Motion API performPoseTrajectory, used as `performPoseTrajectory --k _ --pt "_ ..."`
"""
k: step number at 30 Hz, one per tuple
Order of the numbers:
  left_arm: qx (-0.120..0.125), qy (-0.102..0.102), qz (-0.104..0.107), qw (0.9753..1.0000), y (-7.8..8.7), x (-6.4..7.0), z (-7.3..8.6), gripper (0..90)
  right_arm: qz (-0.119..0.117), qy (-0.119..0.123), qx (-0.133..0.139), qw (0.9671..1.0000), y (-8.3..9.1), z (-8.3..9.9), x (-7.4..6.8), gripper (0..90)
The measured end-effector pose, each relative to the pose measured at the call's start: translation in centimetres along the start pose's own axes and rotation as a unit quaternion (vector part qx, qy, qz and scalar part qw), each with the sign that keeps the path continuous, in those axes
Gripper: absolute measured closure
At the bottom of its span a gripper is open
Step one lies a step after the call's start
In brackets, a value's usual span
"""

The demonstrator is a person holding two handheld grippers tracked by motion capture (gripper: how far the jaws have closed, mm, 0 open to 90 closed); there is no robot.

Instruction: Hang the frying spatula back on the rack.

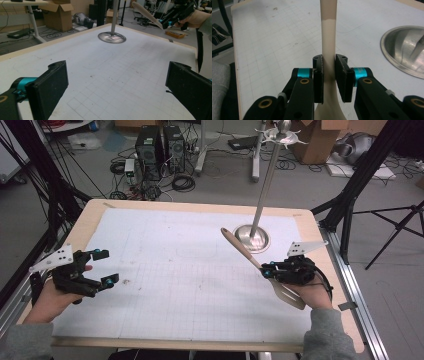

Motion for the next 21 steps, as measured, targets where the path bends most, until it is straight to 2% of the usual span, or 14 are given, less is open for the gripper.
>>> performPoseTrajectory --k 10,13,15,21 --pt "-0.015 0.007 0.001 0.9999 -0.2 -0.1 0.6 4.9 -0.003 0.008 0.005 1.0000 1.9 -0.3 0.7 78.1" --pt "-0.012 0.013 0.008 0.9998 -0.4 0.0 0.5 4.8 -0.004 0.014 0.008 0.9999 2.5 -0.3 1.0 78.1" --pt "-0.013 0.007 0.008 0.9999 -0.4 0.1 0.3 4.9 -0.011 0.018 0.009 0.9997 2.9 -0.1 1.1 78.1" --pt "-0.010 0.004 0.009 0.9999 -0.4 0.2 0.1 4.9 -0.007 0.015 0.013 0.9998 3.8 0.4 1.7 78.1"
Point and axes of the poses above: each handheld gripper's, and its own axes: y roughly backward along the jaws, z roughly out of its underside, x roughly to its right, the point moved 5 cm from there along -y, roughly forward along the jaws, and after that the axes turned 2 degrees about y, right-handed, at the moved point
